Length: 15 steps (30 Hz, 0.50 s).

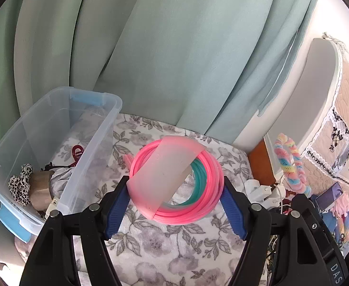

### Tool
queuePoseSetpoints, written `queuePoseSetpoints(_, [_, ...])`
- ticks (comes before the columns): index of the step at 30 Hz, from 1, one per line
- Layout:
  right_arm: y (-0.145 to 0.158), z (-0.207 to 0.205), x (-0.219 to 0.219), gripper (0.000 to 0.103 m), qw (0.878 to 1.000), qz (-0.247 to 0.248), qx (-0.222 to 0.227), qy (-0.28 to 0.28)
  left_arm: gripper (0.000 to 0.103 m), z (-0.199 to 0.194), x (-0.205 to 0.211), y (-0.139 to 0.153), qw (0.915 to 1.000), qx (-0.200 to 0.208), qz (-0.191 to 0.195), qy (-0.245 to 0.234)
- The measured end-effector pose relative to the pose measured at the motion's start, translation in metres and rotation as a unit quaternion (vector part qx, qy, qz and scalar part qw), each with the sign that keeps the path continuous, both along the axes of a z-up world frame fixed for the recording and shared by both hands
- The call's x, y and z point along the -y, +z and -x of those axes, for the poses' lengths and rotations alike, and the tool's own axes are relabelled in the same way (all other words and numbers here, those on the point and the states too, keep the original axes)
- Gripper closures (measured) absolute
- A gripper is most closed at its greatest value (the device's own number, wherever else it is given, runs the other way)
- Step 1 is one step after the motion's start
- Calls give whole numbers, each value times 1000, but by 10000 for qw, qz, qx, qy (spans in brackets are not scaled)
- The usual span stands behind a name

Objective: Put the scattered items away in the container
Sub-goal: 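Lift the hair ties with the left tool while the right tool carries the ring over the container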

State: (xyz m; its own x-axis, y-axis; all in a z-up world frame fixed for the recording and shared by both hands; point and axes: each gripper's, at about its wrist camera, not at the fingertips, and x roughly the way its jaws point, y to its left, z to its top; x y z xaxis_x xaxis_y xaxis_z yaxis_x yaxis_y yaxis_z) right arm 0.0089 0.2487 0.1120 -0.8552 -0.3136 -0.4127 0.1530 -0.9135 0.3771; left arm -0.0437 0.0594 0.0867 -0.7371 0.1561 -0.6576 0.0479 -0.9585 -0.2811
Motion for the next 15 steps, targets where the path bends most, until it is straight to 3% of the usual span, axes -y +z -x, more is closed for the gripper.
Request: queuePoseSetpoints(15, [63,-10,49,87,9966,-241,-740,266,29,-26,49,54,9958,-900,75,134])
